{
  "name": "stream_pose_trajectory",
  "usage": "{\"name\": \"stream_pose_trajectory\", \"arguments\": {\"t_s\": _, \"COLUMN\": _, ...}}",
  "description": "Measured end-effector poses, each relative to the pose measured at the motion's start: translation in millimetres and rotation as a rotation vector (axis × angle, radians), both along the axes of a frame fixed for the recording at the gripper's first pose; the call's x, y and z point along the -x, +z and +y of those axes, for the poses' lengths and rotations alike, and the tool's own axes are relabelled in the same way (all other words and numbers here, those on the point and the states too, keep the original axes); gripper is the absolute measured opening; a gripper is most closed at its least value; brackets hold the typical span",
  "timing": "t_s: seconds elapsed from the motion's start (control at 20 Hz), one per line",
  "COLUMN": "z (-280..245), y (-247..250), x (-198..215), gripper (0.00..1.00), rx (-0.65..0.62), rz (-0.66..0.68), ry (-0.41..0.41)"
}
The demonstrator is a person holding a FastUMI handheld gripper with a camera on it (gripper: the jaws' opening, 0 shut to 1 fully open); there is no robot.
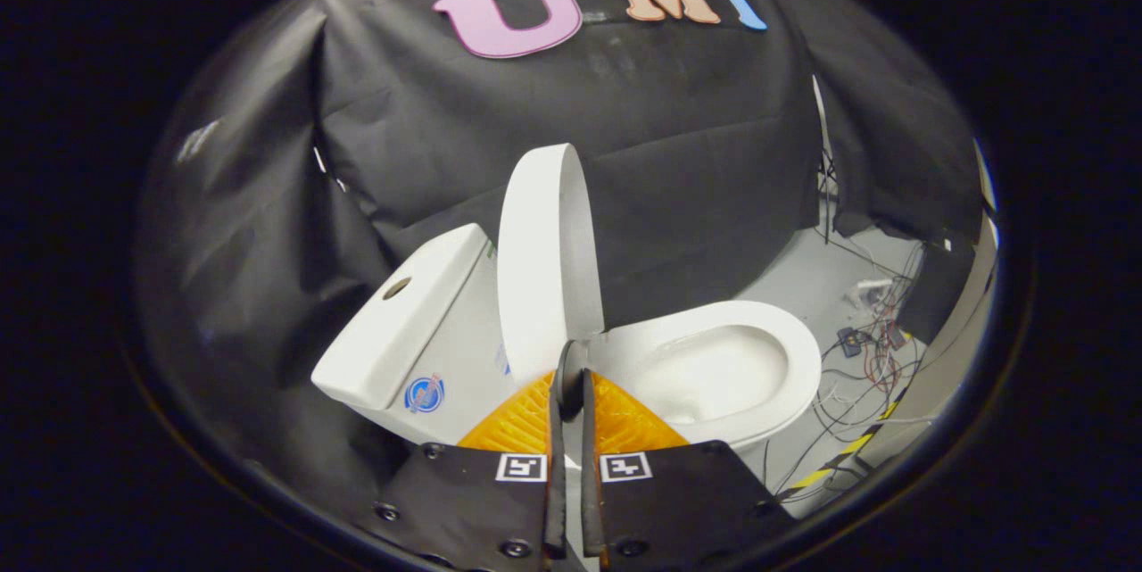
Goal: Open the toilet lid.
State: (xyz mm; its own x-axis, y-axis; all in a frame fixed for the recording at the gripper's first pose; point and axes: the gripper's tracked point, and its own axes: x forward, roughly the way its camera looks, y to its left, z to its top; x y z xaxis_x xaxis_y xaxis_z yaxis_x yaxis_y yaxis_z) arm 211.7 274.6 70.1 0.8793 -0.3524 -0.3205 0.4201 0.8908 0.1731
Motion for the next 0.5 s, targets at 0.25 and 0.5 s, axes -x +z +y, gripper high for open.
{"name": "stream_pose_trajectory", "arguments": {"t_s": 0.25, "z": 22, "y": 1, "x": -14, "gripper": 0.08, "rx": 0.007, "rz": -0.008, "ry": 0.028}}
{"name": "stream_pose_trajectory", "arguments": {"t_s": 0.5, "z": 39, "y": 1, "x": -24, "gripper": 0.08, "rx": 0.020, "rz": -0.035, "ry": 0.054}}
